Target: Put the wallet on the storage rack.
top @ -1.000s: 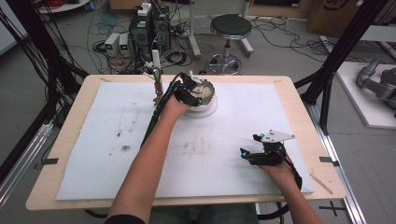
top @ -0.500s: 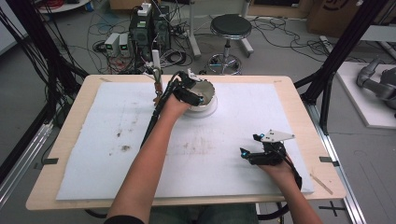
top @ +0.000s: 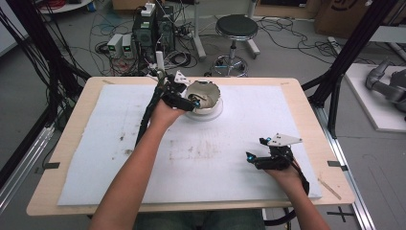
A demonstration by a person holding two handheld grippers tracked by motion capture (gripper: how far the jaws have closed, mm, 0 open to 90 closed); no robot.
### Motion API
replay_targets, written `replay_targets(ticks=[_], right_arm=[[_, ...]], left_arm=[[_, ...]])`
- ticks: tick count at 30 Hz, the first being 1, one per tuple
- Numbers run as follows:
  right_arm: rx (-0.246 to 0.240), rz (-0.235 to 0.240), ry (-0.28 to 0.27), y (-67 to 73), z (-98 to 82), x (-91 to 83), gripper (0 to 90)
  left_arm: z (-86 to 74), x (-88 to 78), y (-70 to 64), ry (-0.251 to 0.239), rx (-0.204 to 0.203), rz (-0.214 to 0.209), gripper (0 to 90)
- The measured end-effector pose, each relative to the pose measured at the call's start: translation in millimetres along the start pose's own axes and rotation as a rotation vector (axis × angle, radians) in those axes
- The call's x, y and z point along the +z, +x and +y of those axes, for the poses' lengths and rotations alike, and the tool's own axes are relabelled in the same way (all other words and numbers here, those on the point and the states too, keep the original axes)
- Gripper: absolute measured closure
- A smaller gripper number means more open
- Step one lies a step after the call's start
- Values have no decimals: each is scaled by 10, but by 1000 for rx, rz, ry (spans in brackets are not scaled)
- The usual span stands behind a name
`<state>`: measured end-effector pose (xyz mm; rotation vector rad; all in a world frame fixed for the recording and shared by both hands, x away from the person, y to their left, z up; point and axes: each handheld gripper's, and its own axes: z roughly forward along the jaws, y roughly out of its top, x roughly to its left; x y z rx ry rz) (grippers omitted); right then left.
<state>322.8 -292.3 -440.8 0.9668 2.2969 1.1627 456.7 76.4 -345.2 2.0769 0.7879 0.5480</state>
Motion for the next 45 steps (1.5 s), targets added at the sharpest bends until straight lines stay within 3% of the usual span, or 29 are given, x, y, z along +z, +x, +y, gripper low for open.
replay_targets(ticks=[8, 16, 22, 27, 36, 45], right_arm=[[-10, 9, -2, 39, 31, 23, 196], [-7, 1, -6, 45, 48, 46, 196], [1, -2, -7, 47, 47, 37, 196], [-1, -9, -5, 51, 48, 45, 196], [2, -14, -14, 40, 57, 46, 196], [23, -34, -31, 17, 47, 11, 196]], left_arm=[[-252, -306, -89, -7, -18, -27, 175], [-525, -687, -139, -62, -9, -28, 175], [-877, -890, -53, -121, -78, -40, 175], [-1140, -983, -38, -124, -115, -38, 175], [-1486, -1114, -87, -137, -141, -30, 175], [-1628, -1180, -36, -182, -157, -47, 175]])
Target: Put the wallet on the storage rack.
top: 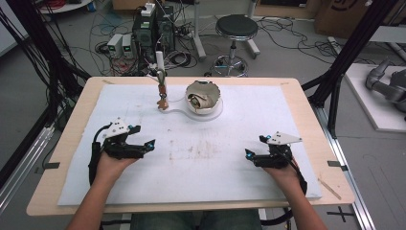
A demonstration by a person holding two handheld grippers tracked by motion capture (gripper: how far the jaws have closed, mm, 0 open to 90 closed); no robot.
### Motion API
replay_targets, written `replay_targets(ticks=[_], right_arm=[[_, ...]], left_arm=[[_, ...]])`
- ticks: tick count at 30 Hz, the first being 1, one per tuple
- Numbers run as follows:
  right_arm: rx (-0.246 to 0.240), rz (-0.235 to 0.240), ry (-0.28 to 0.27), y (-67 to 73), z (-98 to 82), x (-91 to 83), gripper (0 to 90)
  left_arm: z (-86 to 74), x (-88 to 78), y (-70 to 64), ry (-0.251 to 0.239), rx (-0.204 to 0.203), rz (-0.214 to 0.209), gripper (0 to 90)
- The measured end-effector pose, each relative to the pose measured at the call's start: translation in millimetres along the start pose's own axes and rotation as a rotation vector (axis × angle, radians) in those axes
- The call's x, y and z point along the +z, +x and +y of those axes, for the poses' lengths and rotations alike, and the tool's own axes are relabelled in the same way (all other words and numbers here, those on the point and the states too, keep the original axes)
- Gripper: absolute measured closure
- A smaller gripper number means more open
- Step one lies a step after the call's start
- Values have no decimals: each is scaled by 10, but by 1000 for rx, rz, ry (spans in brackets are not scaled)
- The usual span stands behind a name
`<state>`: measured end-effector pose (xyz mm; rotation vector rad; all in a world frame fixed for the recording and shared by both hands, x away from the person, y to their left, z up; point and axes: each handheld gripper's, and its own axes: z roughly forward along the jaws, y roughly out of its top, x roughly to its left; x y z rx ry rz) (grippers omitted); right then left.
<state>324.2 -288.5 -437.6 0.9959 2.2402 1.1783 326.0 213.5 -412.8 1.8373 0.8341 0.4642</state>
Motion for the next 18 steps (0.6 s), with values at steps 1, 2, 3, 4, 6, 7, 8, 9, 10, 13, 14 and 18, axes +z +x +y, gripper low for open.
replay_targets(ticks=[1, 2, 3, 4, 6, 7, 8, 9, 10, 13, 14, 18], right_arm=[[-2, -6, -4, -7, -5, -6, 196], [2, -8, -6, -13, -10, -9, 197], [-1, -10, -3, -22, -18, -9, 196], [-4, -14, 2, -33, -27, -11, 196], [-3, -19, 5, -56, -42, -22, 196], [3, -21, 3, -63, -47, -31, 196], [2, -24, -1, -74, -53, -40, 196], [5, -22, -1, -78, -58, -47, 196], [2, -22, -1, -84, -62, -49, 196], [-9, -22, 11, -92, -77, -57, 196], [-10, -21, 14, -92, -80, -63, 196], [-6, -24, 8, -79, -78, -84, 196]], left_arm=[[-4, -1, 14, -1, 3, -1, 175], [-11, 2, 23, -7, -3, 0, 175], [-16, 1, 34, -10, 0, 3, 175], [-22, 3, 37, -14, -3, 5, 175], [-28, 9, 33, -11, 1, 4, 175], [-26, 13, 29, -9, 12, 3, 175], [-23, 16, 24, -10, 20, 4, 176], [-18, 21, 19, -16, 21, 5, 175], [-9, 27, 17, -19, 29, 4, 175], [3, 45, -7, -21, 33, 3, 175], [3, 48, -19, -17, 35, 1, 175], [-6, 51, -41, -20, 30, -6, 175]])
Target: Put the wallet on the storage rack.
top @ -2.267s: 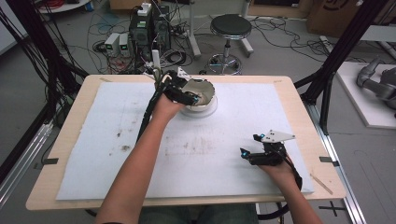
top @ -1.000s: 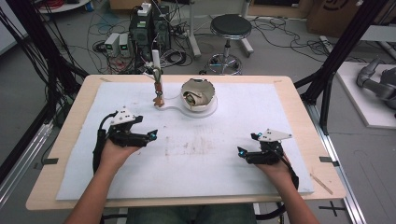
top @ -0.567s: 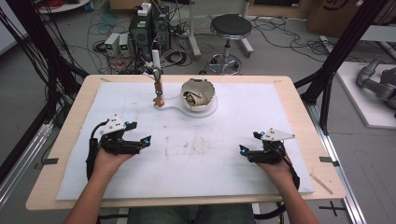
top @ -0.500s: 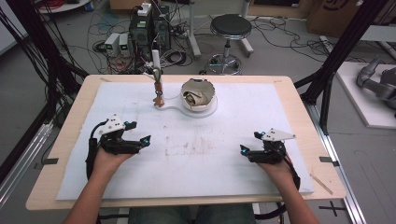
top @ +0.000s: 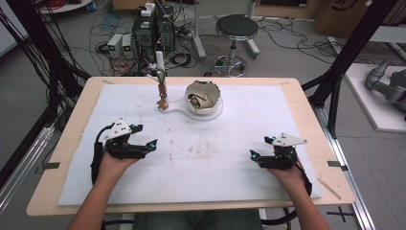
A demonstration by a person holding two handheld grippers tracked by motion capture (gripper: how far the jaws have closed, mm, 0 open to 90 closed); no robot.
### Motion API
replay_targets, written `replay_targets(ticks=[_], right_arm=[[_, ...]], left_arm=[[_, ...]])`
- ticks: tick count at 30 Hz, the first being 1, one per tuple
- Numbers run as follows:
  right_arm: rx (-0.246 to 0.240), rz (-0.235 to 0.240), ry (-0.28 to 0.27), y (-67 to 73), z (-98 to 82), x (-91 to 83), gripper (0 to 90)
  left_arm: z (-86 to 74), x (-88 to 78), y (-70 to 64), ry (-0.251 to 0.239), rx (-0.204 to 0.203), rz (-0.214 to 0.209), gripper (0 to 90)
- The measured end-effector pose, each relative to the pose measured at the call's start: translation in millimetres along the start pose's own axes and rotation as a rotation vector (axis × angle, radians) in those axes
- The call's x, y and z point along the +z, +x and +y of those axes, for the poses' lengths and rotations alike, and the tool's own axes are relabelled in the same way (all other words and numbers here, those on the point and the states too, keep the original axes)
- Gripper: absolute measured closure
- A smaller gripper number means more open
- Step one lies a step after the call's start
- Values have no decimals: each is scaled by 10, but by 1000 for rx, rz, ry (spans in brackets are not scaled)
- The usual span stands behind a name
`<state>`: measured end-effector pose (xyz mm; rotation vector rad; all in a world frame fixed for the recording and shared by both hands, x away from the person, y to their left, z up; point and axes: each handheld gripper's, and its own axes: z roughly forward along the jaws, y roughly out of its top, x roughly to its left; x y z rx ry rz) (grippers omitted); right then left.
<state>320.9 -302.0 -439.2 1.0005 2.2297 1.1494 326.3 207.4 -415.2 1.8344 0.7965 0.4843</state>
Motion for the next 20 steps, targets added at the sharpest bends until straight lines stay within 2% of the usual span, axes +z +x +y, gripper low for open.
replay_targets(ticks=[20], right_arm=[[-4, 4, 8, -5, 20, 47, 196]], left_arm=[[-51, -25, 54, 21, -15, 16, 175]])
